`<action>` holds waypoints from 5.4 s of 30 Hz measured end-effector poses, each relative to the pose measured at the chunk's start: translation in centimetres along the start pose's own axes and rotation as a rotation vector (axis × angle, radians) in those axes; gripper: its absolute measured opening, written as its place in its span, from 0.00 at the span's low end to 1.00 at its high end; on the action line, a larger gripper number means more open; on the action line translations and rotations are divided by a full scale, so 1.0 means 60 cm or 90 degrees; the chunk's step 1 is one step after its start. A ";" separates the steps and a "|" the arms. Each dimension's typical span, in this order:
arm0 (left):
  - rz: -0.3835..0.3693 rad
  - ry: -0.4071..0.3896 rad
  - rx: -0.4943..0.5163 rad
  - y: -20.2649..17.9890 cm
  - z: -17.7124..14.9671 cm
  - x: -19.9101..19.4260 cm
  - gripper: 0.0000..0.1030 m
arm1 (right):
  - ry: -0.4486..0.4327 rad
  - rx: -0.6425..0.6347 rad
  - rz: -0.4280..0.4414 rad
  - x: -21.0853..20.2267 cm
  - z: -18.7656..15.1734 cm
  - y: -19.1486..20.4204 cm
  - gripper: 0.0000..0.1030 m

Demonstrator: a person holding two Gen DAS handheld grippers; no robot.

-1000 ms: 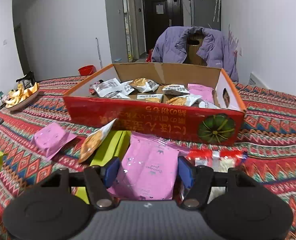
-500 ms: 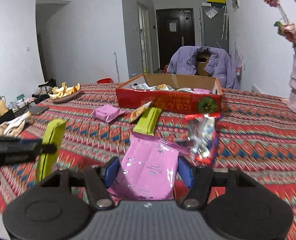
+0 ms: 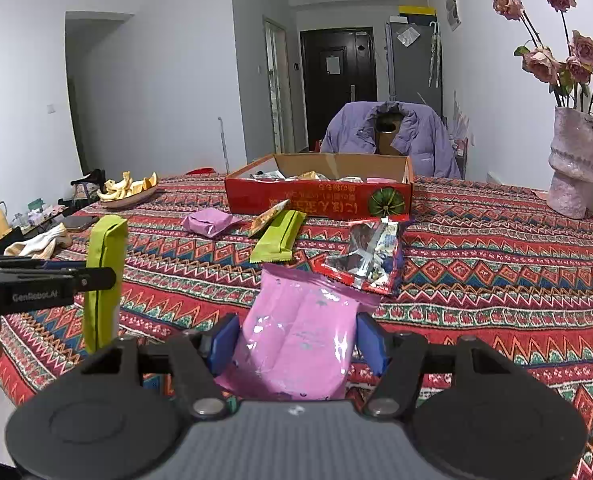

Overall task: Organize snacks
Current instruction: 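Lift both held packets and carry them over the cardboard box, then open both grippers to drop the packets into the box, then move both grippers back toward the remaining packets, then grasp a pink packet with the left gripper while the right gripper grasps a cookie packet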

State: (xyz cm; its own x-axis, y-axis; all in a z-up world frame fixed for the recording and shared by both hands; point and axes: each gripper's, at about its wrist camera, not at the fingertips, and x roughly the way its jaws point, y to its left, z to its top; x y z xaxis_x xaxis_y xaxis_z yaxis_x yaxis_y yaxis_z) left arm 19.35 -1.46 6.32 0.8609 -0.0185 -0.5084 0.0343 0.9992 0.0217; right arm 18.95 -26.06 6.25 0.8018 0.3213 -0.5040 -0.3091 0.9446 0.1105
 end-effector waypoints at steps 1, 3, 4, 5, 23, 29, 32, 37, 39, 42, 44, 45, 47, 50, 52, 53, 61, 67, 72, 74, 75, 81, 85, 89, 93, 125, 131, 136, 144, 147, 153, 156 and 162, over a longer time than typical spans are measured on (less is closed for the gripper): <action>0.002 0.003 0.002 0.000 0.001 0.006 0.32 | -0.001 0.002 0.002 0.003 0.002 -0.002 0.61; 0.001 0.012 0.001 0.001 0.006 0.020 0.32 | 0.001 0.015 0.015 0.013 0.008 -0.009 0.61; -0.002 0.014 0.001 0.002 0.010 0.027 0.32 | 0.001 0.024 0.026 0.019 0.014 -0.014 0.61; -0.007 0.014 0.002 0.004 0.018 0.033 0.32 | 0.001 0.029 0.035 0.025 0.020 -0.017 0.61; -0.125 -0.002 0.047 0.055 0.388 0.314 0.32 | -0.043 0.014 0.080 0.299 0.361 -0.144 0.61; -0.111 0.048 0.045 0.053 0.449 0.465 0.32 | 0.036 0.046 0.096 0.493 0.428 -0.152 0.61; -0.077 0.105 0.024 0.057 0.457 0.556 0.32 | 0.076 0.060 0.084 0.589 0.435 -0.147 0.61; -0.052 0.180 -0.005 0.067 0.443 0.665 0.33 | 0.138 0.085 0.077 0.706 0.418 -0.130 0.61; -0.017 0.207 -0.024 0.074 0.432 0.689 0.39 | 0.163 0.083 0.089 0.735 0.407 -0.119 0.62; -0.036 0.199 -0.029 0.089 0.424 0.693 0.69 | 0.163 0.077 0.103 0.743 0.395 -0.106 0.71; -0.046 0.185 -0.033 0.099 0.425 0.681 0.70 | 0.157 0.091 0.120 0.738 0.395 -0.108 0.83; -0.048 0.179 -0.032 0.102 0.427 0.673 0.71 | 0.153 0.091 0.123 0.733 0.397 -0.109 0.83; -0.047 0.167 -0.026 0.103 0.433 0.657 0.73 | 0.144 0.078 0.106 0.719 0.404 -0.108 0.83; -0.049 0.160 -0.009 0.096 0.445 0.629 0.75 | 0.140 0.057 0.070 0.697 0.421 -0.117 0.83; -0.043 0.158 -0.001 0.086 0.453 0.609 0.76 | 0.136 0.046 0.048 0.669 0.430 -0.128 0.83; -0.047 0.157 0.005 0.084 0.456 0.596 0.76 | 0.133 0.045 0.039 0.654 0.433 -0.136 0.83; -0.068 0.110 0.040 0.065 0.446 0.465 0.84 | 0.104 0.044 -0.022 0.501 0.448 -0.194 0.84; -0.066 0.088 0.034 0.058 0.407 0.371 0.84 | 0.081 0.039 -0.054 0.389 0.426 -0.202 0.84; -0.042 0.058 0.027 0.057 0.372 0.295 0.85 | 0.052 0.026 -0.055 0.296 0.385 -0.182 0.84; -0.036 0.045 0.023 0.055 0.354 0.263 0.89 | 0.035 0.023 -0.054 0.262 0.369 -0.173 0.85; -0.031 0.036 0.016 0.055 0.342 0.245 0.92 | 0.022 0.020 -0.055 0.241 0.358 -0.166 0.87; 0.012 -0.013 0.017 0.047 0.241 0.147 0.94 | -0.054 -0.002 -0.045 0.128 0.268 -0.110 0.95; 0.014 -0.032 -0.010 0.048 0.165 0.074 0.96 | -0.085 -0.027 -0.054 0.068 0.193 -0.077 0.96; 0.042 -0.049 -0.022 0.049 0.095 0.013 0.96 | -0.112 -0.048 -0.102 0.015 0.111 -0.046 1.00; 0.050 -0.064 -0.029 0.046 0.033 -0.045 0.97 | -0.102 -0.041 -0.119 -0.025 0.025 -0.015 1.00; 0.043 0.010 -0.023 0.053 -0.022 -0.014 0.98 | -0.004 0.015 -0.090 0.001 -0.034 -0.002 1.00; 0.039 0.019 -0.014 0.068 0.021 0.060 0.98 | 0.009 0.009 -0.079 0.076 0.017 -0.011 1.00; 0.041 0.021 0.018 0.072 0.061 0.136 0.98 | 0.024 0.008 -0.080 0.141 0.060 -0.025 0.99; 0.038 0.051 0.044 0.106 0.121 0.284 0.98 | 0.035 -0.028 -0.040 0.238 0.132 -0.018 0.99; 0.046 0.070 0.048 0.118 0.134 0.344 0.98 | 0.040 -0.047 -0.013 0.286 0.157 -0.004 0.98; 0.010 0.105 0.044 0.133 0.140 0.433 0.98 | 0.050 -0.079 0.039 0.394 0.200 0.028 0.86; -0.001 0.100 0.064 0.131 0.138 0.451 0.97 | 0.057 -0.078 0.060 0.445 0.217 0.038 0.79; -0.006 0.098 0.055 0.137 0.133 0.468 0.73 | 0.072 -0.094 0.064 0.527 0.222 0.054 0.57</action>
State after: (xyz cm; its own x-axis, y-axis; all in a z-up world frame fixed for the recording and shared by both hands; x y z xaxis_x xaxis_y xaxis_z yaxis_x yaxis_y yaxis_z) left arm 47.84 5.93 -0.89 0.7722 -0.0157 -0.6351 0.0915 0.9920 0.0868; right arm 50.11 -11.94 2.05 0.7034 0.3958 -0.5904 -0.4626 0.8856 0.0426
